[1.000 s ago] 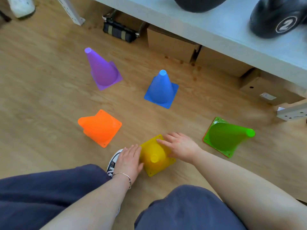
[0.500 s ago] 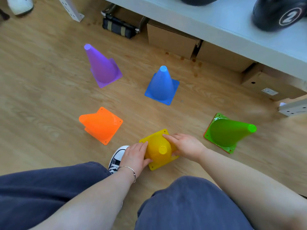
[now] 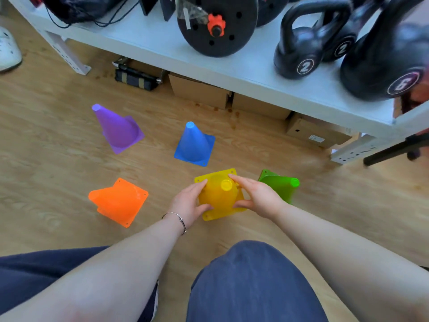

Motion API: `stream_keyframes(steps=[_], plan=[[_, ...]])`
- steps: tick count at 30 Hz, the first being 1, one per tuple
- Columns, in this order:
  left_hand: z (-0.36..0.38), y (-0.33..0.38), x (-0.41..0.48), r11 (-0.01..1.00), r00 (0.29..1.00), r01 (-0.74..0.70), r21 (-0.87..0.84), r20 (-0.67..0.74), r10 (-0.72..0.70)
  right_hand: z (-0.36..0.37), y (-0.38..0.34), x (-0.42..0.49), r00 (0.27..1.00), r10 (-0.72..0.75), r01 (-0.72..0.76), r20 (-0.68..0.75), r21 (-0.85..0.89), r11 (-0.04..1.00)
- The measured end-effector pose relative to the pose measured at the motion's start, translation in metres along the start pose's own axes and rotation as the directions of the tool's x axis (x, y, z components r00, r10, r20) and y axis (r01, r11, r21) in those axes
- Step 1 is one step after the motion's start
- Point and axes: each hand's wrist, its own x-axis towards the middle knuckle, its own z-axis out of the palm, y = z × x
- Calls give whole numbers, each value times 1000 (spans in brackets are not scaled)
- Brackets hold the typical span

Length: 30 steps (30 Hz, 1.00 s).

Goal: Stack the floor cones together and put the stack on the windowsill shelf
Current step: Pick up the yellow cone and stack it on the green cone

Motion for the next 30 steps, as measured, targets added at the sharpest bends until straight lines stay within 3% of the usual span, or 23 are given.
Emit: stream_keyframes(steps=[15, 22, 30], plan=[[-66, 113, 53, 975, 976, -216, -46, 6, 216, -115, -2, -45, 954, 158, -127, -253, 134, 983], [-41, 160, 76, 952, 950, -303, -42, 67, 305, -117, 33, -74, 886, 321, -256, -335, 225, 940], [13, 164, 98, 949, 930, -316, 7, 202, 308, -77, 73, -77, 817, 490, -389, -304, 338, 857]])
